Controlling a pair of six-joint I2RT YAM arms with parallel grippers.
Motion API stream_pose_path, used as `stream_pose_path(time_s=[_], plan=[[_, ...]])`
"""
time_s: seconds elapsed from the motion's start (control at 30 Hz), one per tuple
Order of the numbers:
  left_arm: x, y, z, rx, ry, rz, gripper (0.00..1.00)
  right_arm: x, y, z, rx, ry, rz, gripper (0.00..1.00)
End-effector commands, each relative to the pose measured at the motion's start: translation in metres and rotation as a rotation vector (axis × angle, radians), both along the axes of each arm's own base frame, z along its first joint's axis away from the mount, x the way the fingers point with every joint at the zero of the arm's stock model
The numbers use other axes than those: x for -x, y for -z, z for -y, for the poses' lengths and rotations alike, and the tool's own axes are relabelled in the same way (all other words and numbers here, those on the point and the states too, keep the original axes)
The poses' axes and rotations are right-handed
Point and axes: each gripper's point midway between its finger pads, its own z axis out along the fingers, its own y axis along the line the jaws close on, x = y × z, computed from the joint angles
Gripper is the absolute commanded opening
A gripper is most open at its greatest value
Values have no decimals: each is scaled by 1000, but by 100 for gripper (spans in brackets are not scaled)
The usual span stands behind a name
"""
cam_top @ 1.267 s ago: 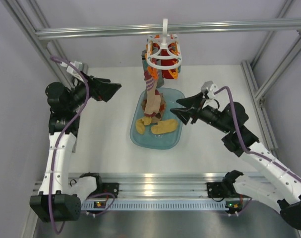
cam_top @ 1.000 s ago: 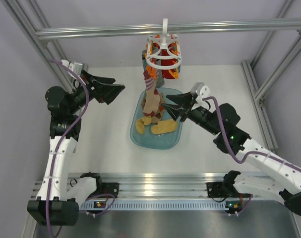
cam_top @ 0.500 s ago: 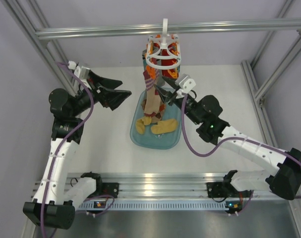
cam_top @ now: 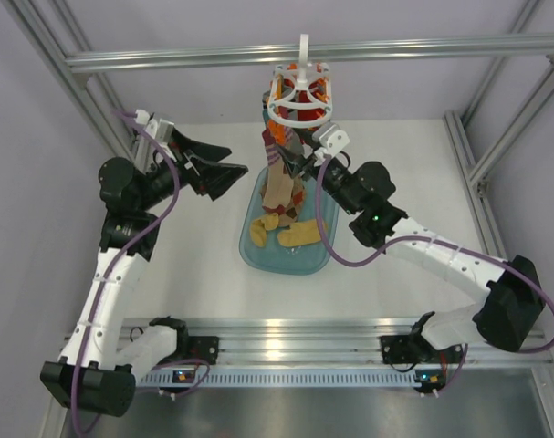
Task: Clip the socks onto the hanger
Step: Open the clamp at the hanger.
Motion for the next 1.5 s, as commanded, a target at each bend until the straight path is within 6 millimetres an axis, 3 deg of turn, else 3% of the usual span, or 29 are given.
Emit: stream_pose_path(time_s=[0.0,0.27,0.43,0.67,0.77,1.03,1.23,1.47], plan=[[-5,-23,-2,14,-43,66,91,9,-46,0,-91,-56,88,53],[-22,-37,11,61,-61,9,89,14,-35,-18,-34,-142,72,46],[-34,-37,26,72,-70,-33,87,3,-27,-18,-21,-129,25,37],[-53,-28,38,75,-100,-120,87,-22,-24,-6,-52,-93,-67,39],[-55,-31,40,81,-97,-124,87,-21,-24,-5,-55,-101,-69,27],[-52,-48,45,125,-79,-141,85,-5,-33,-5,-56,-149,-67,0],[-48,-50,51,145,-55,-167,84,9,-39,-6,-65,-193,-67,0],[-56,-48,56,136,-82,-187,82,23,-46,-5,-71,-219,-68,0]])
